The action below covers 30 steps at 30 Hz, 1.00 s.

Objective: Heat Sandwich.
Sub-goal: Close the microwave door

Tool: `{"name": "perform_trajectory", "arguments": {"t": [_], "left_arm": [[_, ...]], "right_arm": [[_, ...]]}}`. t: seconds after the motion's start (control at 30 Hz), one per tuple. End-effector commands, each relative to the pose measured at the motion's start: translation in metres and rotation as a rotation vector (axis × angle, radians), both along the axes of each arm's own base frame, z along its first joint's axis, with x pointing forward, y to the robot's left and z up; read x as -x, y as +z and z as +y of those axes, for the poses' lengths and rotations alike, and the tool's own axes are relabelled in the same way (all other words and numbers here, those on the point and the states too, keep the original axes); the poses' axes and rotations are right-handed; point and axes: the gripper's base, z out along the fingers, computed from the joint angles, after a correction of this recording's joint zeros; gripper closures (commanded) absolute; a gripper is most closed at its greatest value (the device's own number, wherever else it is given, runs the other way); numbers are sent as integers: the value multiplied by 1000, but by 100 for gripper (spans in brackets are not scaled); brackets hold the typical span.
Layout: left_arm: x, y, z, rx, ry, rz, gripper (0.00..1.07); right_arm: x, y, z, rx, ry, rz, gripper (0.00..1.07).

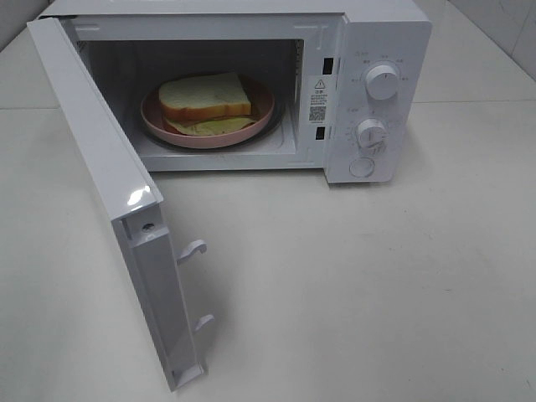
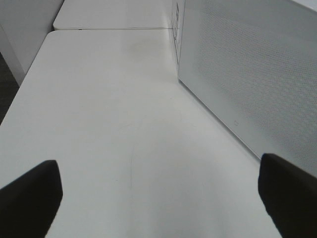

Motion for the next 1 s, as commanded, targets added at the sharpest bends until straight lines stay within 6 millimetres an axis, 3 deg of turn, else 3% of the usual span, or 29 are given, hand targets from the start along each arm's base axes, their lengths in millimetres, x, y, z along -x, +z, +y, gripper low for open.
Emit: {"name": "perform_trajectory", "arguments": {"t": [0.03,0.73,1.0], "left_arm": [[4,0,-1,7,-6,-26,5],[3,0,-1,8,-6,-27,5],[-12,16,1,12,2,-36,6]], "right_arm": [[3,0,0,7,2,-33,31],[3,0,0,7,2,-33,31],[3,0,0,7,2,-33,31]]}}
